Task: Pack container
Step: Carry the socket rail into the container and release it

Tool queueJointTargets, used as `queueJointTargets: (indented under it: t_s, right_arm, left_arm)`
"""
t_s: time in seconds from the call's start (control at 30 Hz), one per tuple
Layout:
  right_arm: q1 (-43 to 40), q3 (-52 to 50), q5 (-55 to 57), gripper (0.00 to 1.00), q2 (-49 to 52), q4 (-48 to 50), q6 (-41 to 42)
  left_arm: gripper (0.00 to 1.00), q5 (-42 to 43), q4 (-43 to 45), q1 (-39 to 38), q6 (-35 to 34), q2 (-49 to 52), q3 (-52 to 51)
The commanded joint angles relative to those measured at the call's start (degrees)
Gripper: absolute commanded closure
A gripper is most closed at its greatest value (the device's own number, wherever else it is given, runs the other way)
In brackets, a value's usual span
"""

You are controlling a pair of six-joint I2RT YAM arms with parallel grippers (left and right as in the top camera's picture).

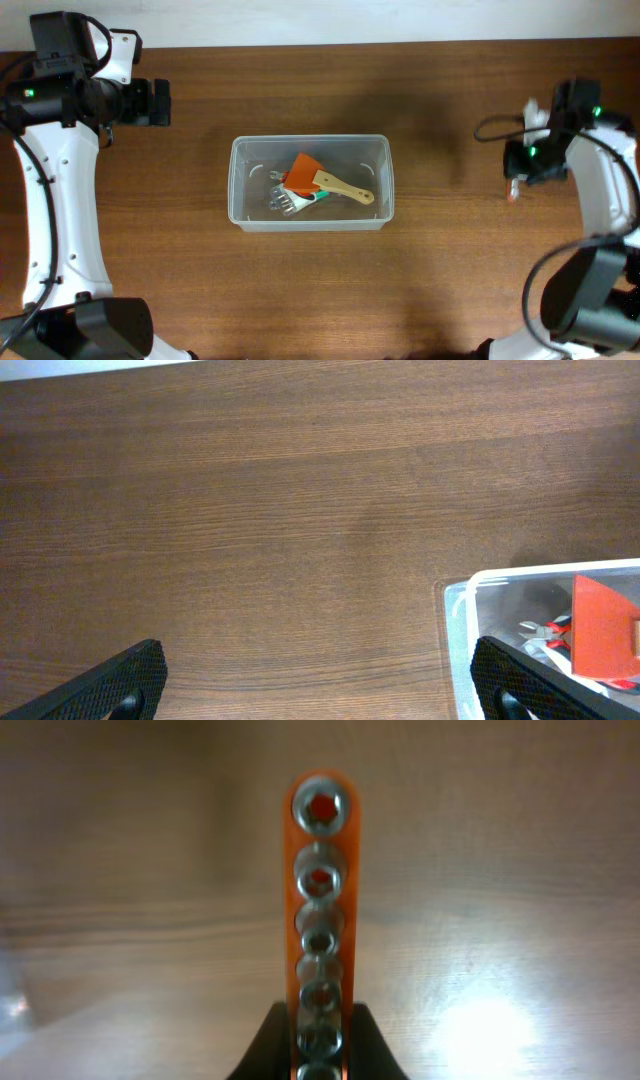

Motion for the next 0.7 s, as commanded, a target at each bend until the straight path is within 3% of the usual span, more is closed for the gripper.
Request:
queueJointTargets:
  t_s: [0.0, 0.13, 0.4, 0.67]
  right_arm:
    - [6.7, 10.4, -5.4, 0.96, -4.9, -4.3, -10.0]
    - [18.5, 18.7, -5.7, 0.96, -5.0, -11.0, -22.9]
    - [39.5, 19.3, -5.7, 0.96, -3.4, -12.9, -40.8]
    - [46.9, 19.2, -5.5, 0.96, 7.5, -10.7, -42.5]
  left_arm:
    - [0.01, 0.6, -0.1, 0.0, 0.9, -0.3, 0.0]
    - [0.01, 0.6, -0.1, 0.0, 0.9, -0.3, 0.0]
    - [0.01, 0.6, -0.1, 0.0, 0.9, -0.3, 0.0]
    - [0.01, 0.6, -0.1, 0.0, 0.9, -0.3, 0.0]
